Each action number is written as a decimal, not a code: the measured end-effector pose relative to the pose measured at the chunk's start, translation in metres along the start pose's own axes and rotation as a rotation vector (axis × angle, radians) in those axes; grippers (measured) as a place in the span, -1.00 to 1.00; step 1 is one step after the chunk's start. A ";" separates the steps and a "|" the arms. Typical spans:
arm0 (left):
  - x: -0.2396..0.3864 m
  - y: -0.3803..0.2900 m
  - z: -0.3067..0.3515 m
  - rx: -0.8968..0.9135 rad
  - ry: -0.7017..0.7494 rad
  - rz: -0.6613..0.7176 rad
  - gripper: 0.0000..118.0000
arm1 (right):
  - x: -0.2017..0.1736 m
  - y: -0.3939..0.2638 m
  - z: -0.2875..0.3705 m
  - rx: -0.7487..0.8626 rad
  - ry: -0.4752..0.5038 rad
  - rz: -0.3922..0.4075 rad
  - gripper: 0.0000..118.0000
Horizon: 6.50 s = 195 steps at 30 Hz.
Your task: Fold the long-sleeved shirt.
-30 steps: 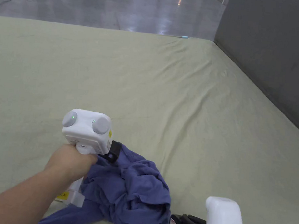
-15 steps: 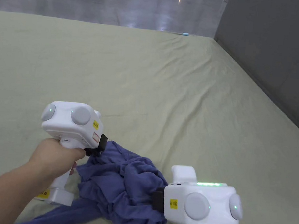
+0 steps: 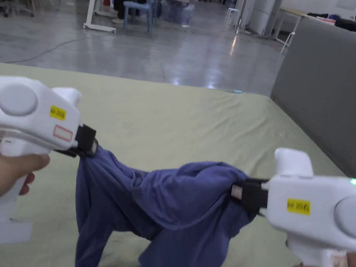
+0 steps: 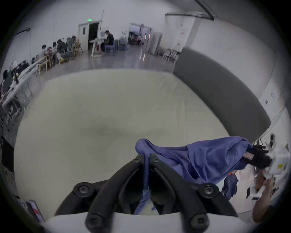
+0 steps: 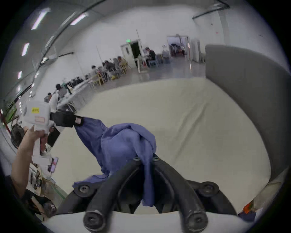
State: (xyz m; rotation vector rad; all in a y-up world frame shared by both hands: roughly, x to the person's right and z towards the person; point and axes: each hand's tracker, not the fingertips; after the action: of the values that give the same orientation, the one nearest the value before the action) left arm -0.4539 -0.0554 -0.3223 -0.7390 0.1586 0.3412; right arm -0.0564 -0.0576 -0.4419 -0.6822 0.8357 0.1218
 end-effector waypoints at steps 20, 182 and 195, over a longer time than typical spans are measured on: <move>-0.034 0.245 0.142 0.332 0.227 0.068 -1.00 | -0.090 0.339 -0.021 0.069 -0.255 0.258 -0.99; 0.007 0.361 0.146 0.408 0.527 -0.250 -0.95 | -0.015 0.463 0.005 0.267 -0.560 0.082 -1.00; -0.043 0.264 0.007 0.127 0.487 -0.301 -0.95 | 0.052 0.347 -0.147 0.017 -0.479 0.037 -1.00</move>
State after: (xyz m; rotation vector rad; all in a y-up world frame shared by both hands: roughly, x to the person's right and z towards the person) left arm -0.5881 0.1198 -0.4728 -0.6976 0.5177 -0.1412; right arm -0.2403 0.1171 -0.7255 -0.5886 0.3886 0.2982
